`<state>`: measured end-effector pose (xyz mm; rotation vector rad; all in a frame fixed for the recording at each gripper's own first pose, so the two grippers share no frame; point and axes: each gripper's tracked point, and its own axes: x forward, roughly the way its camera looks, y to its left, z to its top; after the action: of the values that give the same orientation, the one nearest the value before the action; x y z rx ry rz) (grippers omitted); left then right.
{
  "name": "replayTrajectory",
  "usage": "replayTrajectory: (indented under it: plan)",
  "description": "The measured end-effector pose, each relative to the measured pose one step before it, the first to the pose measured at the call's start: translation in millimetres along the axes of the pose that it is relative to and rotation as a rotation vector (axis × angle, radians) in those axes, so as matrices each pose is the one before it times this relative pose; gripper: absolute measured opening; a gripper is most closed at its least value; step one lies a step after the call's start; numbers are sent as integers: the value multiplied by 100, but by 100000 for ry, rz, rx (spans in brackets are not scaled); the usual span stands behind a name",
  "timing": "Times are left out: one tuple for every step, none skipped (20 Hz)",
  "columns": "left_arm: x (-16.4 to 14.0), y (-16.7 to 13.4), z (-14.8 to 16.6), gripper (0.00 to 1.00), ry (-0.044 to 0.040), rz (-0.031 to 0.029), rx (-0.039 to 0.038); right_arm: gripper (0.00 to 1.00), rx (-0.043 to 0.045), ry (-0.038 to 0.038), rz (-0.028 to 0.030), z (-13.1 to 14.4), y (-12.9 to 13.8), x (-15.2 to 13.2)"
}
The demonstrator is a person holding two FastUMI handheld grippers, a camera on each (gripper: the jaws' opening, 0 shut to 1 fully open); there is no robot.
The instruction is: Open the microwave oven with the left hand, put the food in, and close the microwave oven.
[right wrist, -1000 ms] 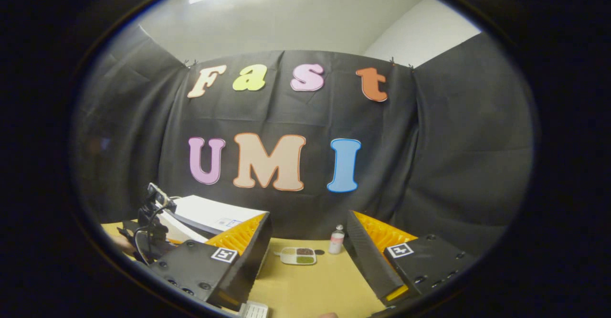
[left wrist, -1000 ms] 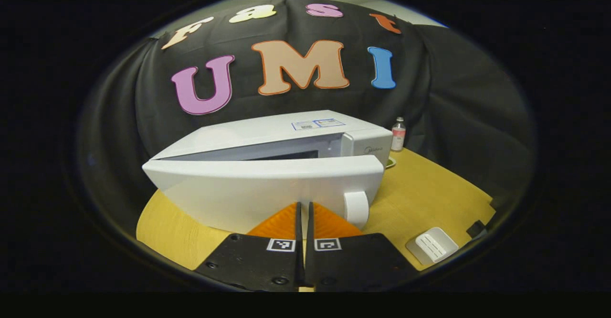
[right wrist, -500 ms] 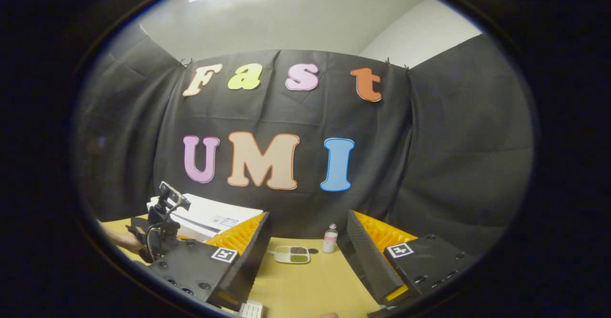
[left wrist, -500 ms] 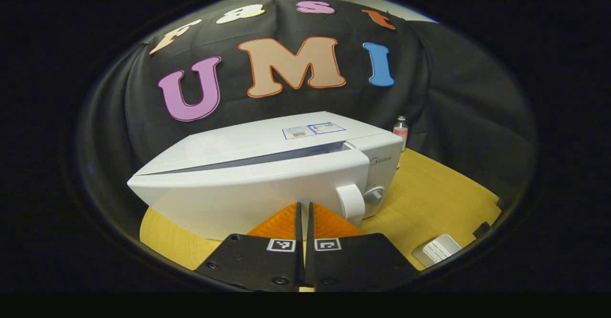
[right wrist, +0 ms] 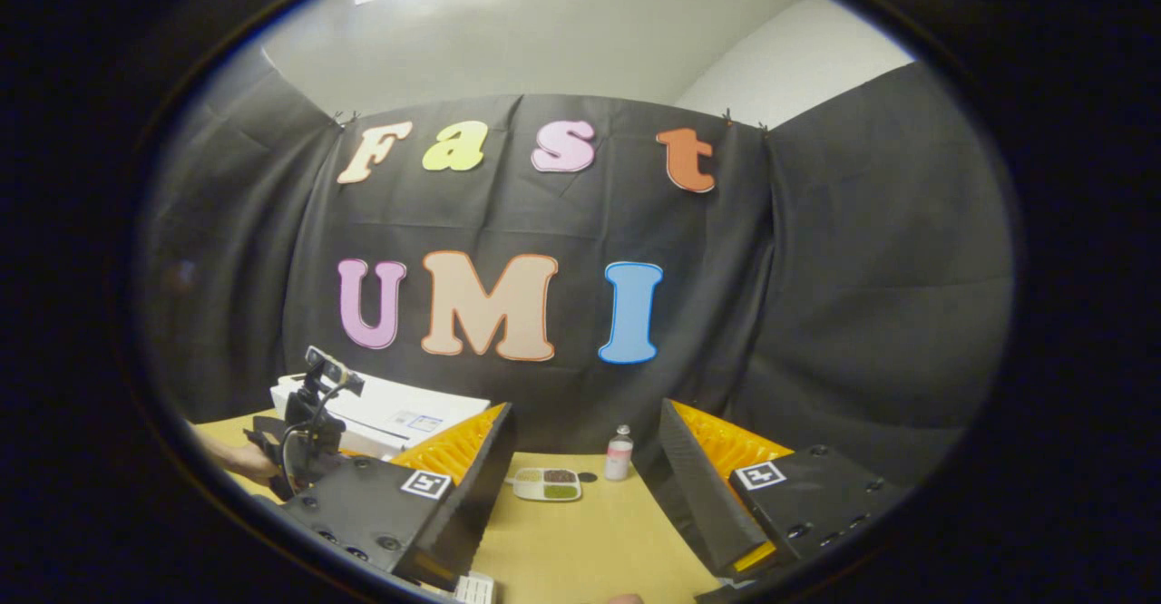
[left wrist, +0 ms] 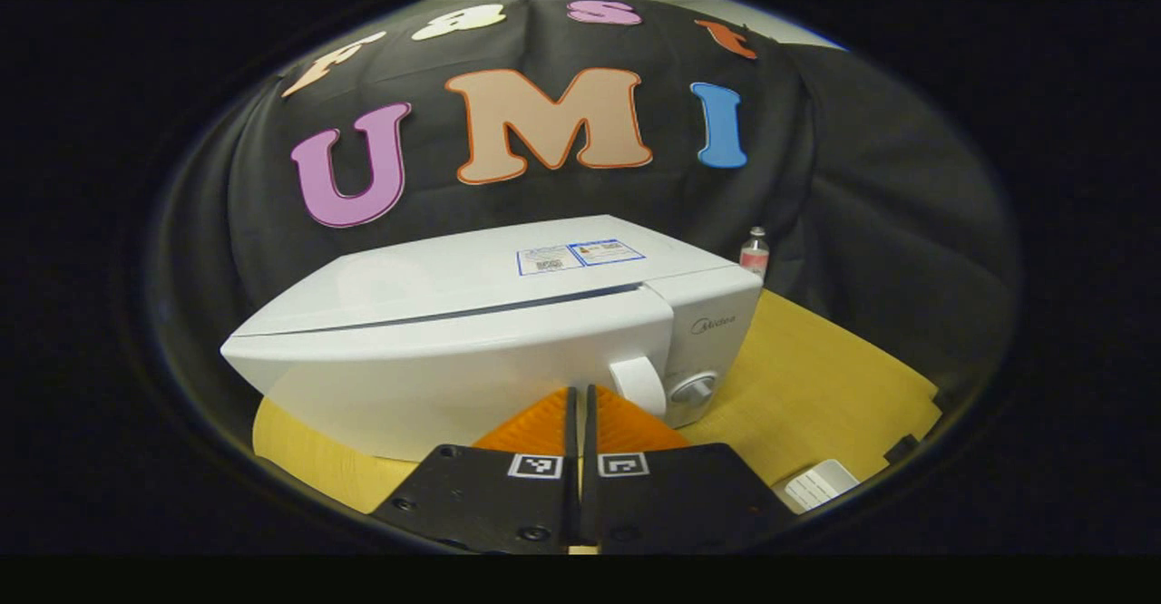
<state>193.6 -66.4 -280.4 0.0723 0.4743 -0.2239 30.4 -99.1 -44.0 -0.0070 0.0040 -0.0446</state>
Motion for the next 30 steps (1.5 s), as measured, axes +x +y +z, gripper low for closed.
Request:
replayTrajectory:
  plan:
    - [-71, 105, -29, 0, 212, -236, -933, 87, -477, -234, -213, 93, -153, -33]
    - [211, -111, 173, 1, -1042, -653, -1273, 87, -243, 39, -138, -17, -22, -47]
    - [100, 758, 484, 1, -1454, 2966, 445, 87, 333, 338, 152, -147, 21, -45]
    - [244, 177, 5, 1, 371, -1353, -1804, 87, 474, 451, 325, -85, 122, -58]
    - [-326, -479, -384, 1, 2097, -241, -3617, 87, 56, 113, 297, -56, 83, -19]
    - [205, -79, 213, 1, -314, -249, -608, 87, -169, -191, -60, 57, -29, -20]
    - [-81, 31, 20, 1, 328, 362, 92, 87, 77, 324, 324, -118, 73, -64]
    - [-93, 153, -111, 0, 531, 832, 916, 87, 348, 212, 371, -95, 197, -77]
    - [-142, 148, 254, 1, -399, 1223, 769, 87, 236, -22, 234, 17, 122, 67]
    - [-258, 223, 315, 1, -848, 1552, 1140, 87, -3, -167, 219, 134, 99, -81]
    - [-535, 589, 526, 1, -1479, 2563, 1487, 87, -87, -137, 231, -29, 88, 14]
    - [-631, 284, 498, 1, -1599, 993, 939, 87, -13, 85, 267, 6, 124, -93]
    - [-802, 151, 624, 1, -2031, 766, 556, 87, 187, 11, 330, -60, 113, 53]
    - [-967, 100, 583, 1, -2214, 239, 511, 87, 194, -20, 166, 23, 97, 28]
    - [-927, -243, 673, 1, -2222, -1529, -88, 87, 275, 16, 323, 26, 116, 75]
    - [-953, -876, 577, 1, -1962, -4070, -1189, 87, 238, -164, 214, 15, 121, 80]
    - [-889, -855, 521, 2, -965, -4024, -1637, 87, 267, -7, 731, 14, 146, 98]
    - [-1188, -491, 427, 3, -938, -2365, -1394, 87, 211, 33, 454, -54, 173, 69]
    - [-991, -221, 487, 22, -1147, -1442, -964, 87, 183, 337, 335, -3, 76, 146]
    - [-1057, -181, 517, 42, -1203, -834, -679, 87, 446, 246, 681, -75, 237, 65]
    - [-793, 272, 774, 72, -2391, 762, -543, 87, 632, 154, 732, 1, 280, 72]
    - [-650, 371, 444, 89, -2025, 1671, -136, 87, 452, -209, 851, 94, 326, 86]
    - [-1181, 654, 993, 99, -1244, 1874, 373, 87, -115, -150, 719, 49, 284, 87]
    - [-723, 655, 625, 96, -810, 1409, 187, 87, -479, -67, 765, 69, 247, 102]
    - [-770, 320, 792, 95, -918, 911, 665, 87, -353, -31, 919, -67, 262, 81]
    - [-747, 438, 975, 98, -1280, 1037, 290, 87, -143, 191, 823, 69, 289, 71]
    - [-875, 451, 1067, 98, -1473, 1191, -831, 87, 159, 312, 926, -232, 312, 149]
    - [-1013, 359, 1119, 97, -2228, 251, -1895, 87, 296, 257, 885, 61, 334, 122]
    - [-857, 259, 1027, 100, -2006, 274, -1685, 87, 213, -49, 799, 86, 225, 122]
    - [-808, 442, 742, 99, -1394, 779, -1461, 87, 53, -138, 675, 162, 207, 38]
